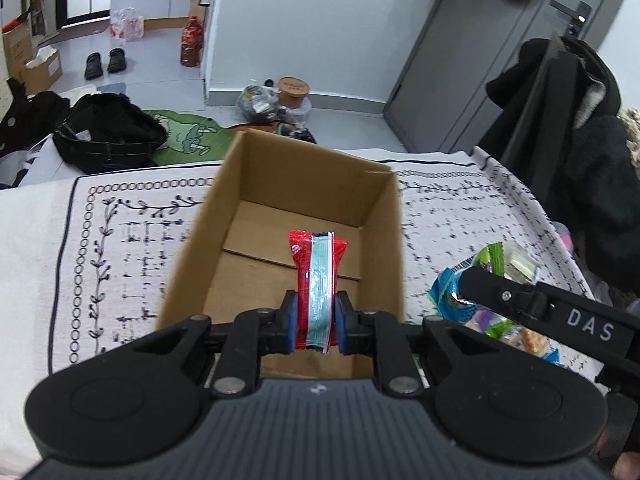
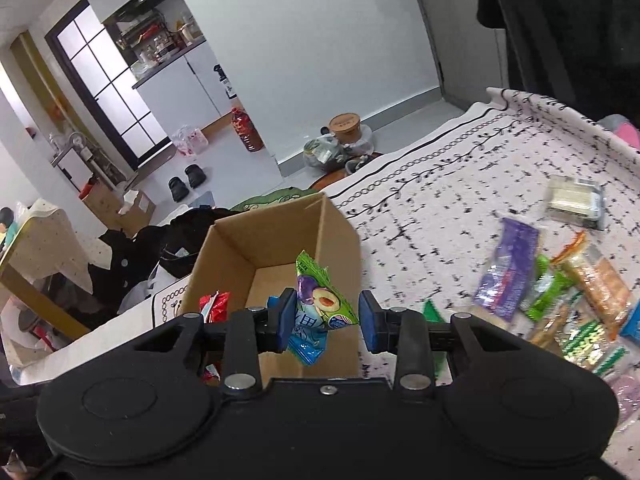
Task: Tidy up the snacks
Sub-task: 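Carry both snacks over the cardboard box and open both grippers, then move the left gripper back to the pile and grasp the pink candy, then carry the pink candy into the box with the left gripper while the right carries a blue bag there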
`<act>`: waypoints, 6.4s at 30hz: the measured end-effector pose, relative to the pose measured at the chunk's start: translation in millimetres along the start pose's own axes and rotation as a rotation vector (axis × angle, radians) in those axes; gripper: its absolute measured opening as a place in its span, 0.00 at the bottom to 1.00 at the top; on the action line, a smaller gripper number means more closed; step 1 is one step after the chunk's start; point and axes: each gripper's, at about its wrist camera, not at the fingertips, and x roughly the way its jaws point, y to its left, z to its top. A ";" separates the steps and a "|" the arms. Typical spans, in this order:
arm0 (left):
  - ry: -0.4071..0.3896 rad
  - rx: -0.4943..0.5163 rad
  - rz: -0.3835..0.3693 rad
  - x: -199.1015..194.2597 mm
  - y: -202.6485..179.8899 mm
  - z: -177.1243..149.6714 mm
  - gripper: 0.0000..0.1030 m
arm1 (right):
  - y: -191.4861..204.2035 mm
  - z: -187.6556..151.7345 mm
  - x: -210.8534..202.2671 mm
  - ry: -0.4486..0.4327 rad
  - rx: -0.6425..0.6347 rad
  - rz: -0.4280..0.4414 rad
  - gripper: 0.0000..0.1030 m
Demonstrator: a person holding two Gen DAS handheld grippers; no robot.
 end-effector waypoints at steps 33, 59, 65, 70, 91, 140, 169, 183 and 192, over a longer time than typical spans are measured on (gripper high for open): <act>0.050 -0.030 0.048 -18.1 -15.5 0.8 0.69 | -30.2 5.2 -48.7 -0.020 0.022 -0.099 0.90; 0.008 0.115 -0.058 -36.6 -117.4 -22.8 1.00 | -122.7 -1.1 -133.8 -0.105 0.039 -0.366 1.00; 0.012 0.135 -0.068 -34.6 -135.7 -30.1 1.00 | -140.0 -2.5 -145.7 -0.099 0.055 -0.373 1.00; 0.036 0.145 -0.083 -26.0 -147.2 -36.1 1.00 | -152.8 -3.9 -145.9 -0.101 0.087 -0.379 1.00; 0.182 0.137 -0.104 53.1 -165.6 -63.7 0.91 | -198.7 -12.8 -92.5 0.054 0.285 -0.403 0.78; 0.154 0.042 -0.006 74.6 -150.5 -59.4 0.48 | -205.8 -18.1 -38.7 0.041 0.360 -0.494 0.25; 0.002 0.003 -0.021 -4.9 -103.5 -13.8 0.48 | -109.6 3.5 -57.8 -0.069 0.207 -0.228 0.24; -0.056 -0.034 0.022 -27.5 -63.9 4.5 0.48 | -48.5 12.2 -54.5 -0.086 0.123 -0.135 0.24; -0.054 -0.077 0.054 -27.2 -35.9 10.2 0.49 | -24.1 11.9 -39.2 -0.060 0.089 -0.093 0.24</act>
